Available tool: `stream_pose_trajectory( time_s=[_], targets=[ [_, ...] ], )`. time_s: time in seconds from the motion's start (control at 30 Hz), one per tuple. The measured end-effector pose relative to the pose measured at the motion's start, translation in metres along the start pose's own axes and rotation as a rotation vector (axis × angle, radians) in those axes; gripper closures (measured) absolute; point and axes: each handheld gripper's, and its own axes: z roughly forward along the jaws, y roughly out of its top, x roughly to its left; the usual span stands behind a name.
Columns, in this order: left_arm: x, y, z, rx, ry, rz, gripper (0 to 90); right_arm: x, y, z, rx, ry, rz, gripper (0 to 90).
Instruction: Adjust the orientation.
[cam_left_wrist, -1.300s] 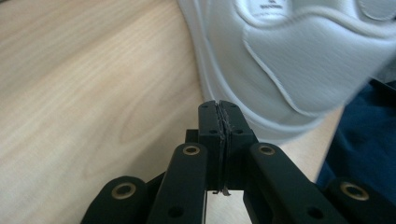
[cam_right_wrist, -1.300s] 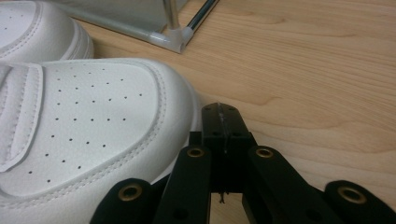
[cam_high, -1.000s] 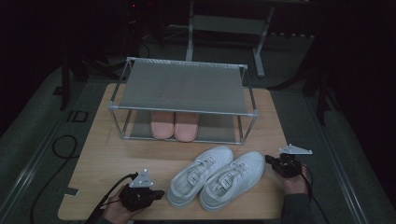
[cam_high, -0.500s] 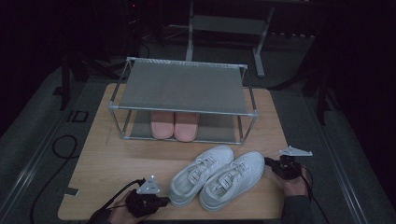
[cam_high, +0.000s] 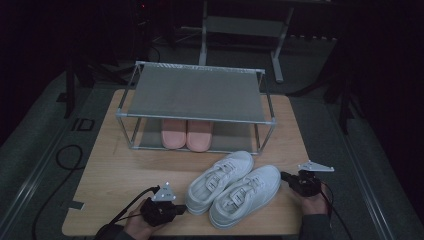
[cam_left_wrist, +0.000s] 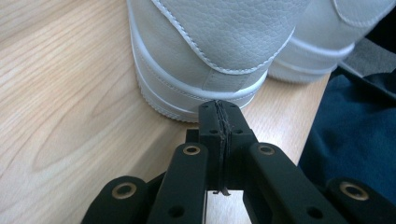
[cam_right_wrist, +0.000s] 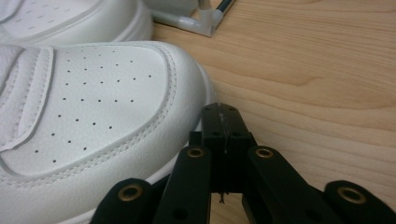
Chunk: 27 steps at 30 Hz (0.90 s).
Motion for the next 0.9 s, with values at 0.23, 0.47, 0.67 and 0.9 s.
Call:
stream_pose_trajectory(
  time_s=[0.23,0.47,0.67,0.9],
  targets=[
    [0.001,0.005,0.004,0.002,0.0,0.004,88.8,0.004,0.0,0.001,-0.001,-0.006,-0.002,90.0],
    [0.001,0.006,0.005,0.002,0.001,0.002,87.5,0.006,0.0,0.001,-0.003,0.001,-0.004,90.0],
    [-0.001,0.006,0.002,-0.002,-0.006,0.006,85.7,0.008,-0.001,0.0,-0.002,0.01,-0.014,90.0],
    [-0.006,0.017,-0.025,-0.076,-0.008,0.02,84.7,0.017,-0.008,-0.017,-0.018,0.005,-0.031,90.0]
  ],
)
